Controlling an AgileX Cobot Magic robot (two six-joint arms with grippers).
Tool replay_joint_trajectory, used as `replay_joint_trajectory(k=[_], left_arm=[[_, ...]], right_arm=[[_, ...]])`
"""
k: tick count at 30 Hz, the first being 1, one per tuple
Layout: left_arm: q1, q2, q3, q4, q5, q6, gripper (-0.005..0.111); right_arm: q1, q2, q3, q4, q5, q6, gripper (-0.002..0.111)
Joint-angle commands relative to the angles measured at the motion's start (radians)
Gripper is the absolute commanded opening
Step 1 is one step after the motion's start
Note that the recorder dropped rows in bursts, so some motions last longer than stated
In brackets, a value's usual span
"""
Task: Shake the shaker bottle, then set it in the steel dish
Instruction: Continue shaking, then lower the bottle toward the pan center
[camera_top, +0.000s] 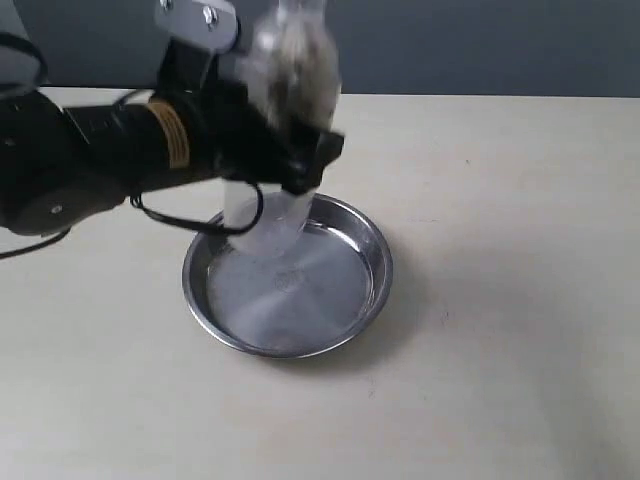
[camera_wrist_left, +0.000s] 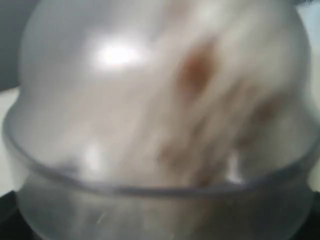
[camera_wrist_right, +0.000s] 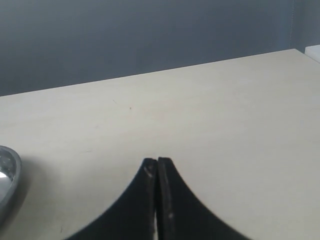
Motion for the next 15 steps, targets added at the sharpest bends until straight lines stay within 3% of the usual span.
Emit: replay_joint_trajectory(k=[1,4,8,15], left_arm=[[-0.010,-0.227,-0.128,0.061,-0.124,-0.012,0.000],[-0.020,-0.216,-0.086,0.057,-0.008,-0.012,0.000],[-0.013,-0.032,0.033,0.000,0.017,-0.031,0.000],[-0.033,-0.281,-0.038,0.085,-0.078,-0.048,0.000]], right_arm=[[-0.003,-0.005,0.001,-0.001,-0.011,-0.002,-0.001],[-0.003,-0.005,0.001,-0.001,-0.011,-0.002,-0.001],[-0.003,-0.005,0.001,-0.001,-0.011,-0.002,-0.001],[-0.003,-0.005,0.001,-0.001,-0.011,-0.002,-0.001]])
